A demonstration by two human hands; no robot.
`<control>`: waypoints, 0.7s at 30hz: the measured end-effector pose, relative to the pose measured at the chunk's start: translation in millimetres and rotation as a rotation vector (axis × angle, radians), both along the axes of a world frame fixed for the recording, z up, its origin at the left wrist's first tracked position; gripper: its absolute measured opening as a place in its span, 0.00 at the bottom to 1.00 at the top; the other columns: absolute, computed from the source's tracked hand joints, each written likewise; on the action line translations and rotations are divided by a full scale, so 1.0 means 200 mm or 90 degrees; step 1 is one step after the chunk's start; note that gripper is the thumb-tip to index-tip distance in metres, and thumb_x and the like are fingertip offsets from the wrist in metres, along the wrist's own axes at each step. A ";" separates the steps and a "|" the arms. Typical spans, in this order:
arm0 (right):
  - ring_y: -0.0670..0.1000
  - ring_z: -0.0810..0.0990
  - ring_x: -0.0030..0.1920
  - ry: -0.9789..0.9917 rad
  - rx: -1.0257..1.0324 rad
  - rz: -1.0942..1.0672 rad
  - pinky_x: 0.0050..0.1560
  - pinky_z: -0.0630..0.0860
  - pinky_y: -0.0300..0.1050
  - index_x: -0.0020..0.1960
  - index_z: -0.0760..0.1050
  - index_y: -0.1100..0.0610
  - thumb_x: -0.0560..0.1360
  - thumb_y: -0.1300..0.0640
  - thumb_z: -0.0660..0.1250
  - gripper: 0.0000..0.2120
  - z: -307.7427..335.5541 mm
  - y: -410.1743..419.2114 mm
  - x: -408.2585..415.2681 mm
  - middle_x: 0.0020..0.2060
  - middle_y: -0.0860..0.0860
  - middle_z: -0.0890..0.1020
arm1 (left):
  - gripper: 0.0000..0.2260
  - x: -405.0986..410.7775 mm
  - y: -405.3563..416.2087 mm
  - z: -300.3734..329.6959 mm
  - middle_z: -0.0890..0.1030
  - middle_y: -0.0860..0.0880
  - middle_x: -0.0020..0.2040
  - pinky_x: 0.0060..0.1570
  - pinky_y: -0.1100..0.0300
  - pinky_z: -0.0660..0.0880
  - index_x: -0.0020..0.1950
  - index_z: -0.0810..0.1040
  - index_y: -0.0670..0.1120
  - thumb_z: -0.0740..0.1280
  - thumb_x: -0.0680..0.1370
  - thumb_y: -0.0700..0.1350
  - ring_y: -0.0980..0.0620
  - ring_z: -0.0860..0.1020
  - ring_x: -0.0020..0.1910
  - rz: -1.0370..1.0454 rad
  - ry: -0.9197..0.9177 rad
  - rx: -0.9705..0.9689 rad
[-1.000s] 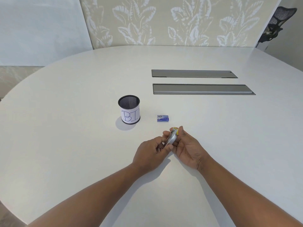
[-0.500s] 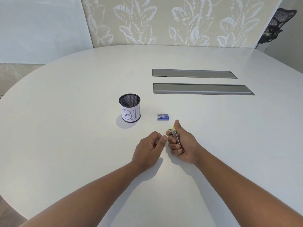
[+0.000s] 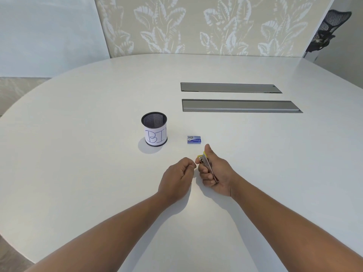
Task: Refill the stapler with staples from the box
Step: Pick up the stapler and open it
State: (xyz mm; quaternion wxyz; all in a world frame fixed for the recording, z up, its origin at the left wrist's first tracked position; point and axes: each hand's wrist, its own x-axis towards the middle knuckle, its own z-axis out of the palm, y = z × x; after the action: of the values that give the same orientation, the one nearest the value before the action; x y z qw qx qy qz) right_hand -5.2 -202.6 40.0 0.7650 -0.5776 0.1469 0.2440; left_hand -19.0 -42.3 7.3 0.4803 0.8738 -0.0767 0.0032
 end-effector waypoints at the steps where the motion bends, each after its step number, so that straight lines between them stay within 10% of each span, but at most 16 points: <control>1: 0.47 0.59 0.24 0.000 0.001 0.001 0.23 0.54 0.37 0.44 0.75 0.55 0.76 0.29 0.59 0.28 0.00 0.00 0.00 0.28 0.49 0.67 | 0.08 0.00 0.00 0.00 0.79 0.53 0.35 0.41 0.55 0.73 0.48 0.76 0.55 0.59 0.81 0.46 0.55 0.75 0.36 0.001 0.001 0.005; 5: 0.47 0.61 0.24 -0.004 0.000 -0.009 0.23 0.56 0.38 0.47 0.75 0.57 0.75 0.29 0.60 0.29 -0.01 -0.01 0.00 0.29 0.50 0.68 | 0.09 0.01 0.00 -0.01 0.76 0.54 0.32 0.37 0.57 0.69 0.51 0.77 0.53 0.58 0.80 0.42 0.56 0.73 0.34 0.004 -0.023 0.052; 9: 0.47 0.62 0.24 0.003 0.008 -0.027 0.23 0.58 0.38 0.49 0.75 0.58 0.74 0.28 0.61 0.31 -0.01 -0.03 0.00 0.29 0.50 0.69 | 0.14 0.07 0.03 -0.05 0.79 0.53 0.56 0.54 0.52 0.70 0.57 0.79 0.51 0.57 0.77 0.41 0.46 0.74 0.56 -0.010 -0.145 0.293; 13: 0.47 0.61 0.24 0.010 0.028 -0.028 0.22 0.57 0.38 0.46 0.74 0.57 0.76 0.30 0.59 0.28 0.00 -0.04 0.00 0.29 0.49 0.68 | 0.23 0.11 0.08 -0.05 0.61 0.50 0.80 0.74 0.50 0.57 0.78 0.63 0.51 0.50 0.83 0.49 0.44 0.57 0.79 -0.072 -0.116 0.461; 21: 0.46 0.61 0.23 0.006 0.066 -0.028 0.22 0.56 0.38 0.44 0.74 0.56 0.77 0.30 0.58 0.28 0.00 -0.03 0.01 0.28 0.49 0.67 | 0.24 0.10 0.08 -0.06 0.57 0.51 0.82 0.78 0.52 0.53 0.81 0.58 0.50 0.48 0.83 0.50 0.47 0.52 0.81 -0.084 -0.111 0.459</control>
State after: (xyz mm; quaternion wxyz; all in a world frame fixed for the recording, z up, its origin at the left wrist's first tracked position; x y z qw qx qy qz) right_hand -2.8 -208.2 39.8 0.7983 -0.5329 0.1502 0.2371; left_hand 0.9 -25.4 -5.1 0.1326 0.9763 -0.1696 0.0195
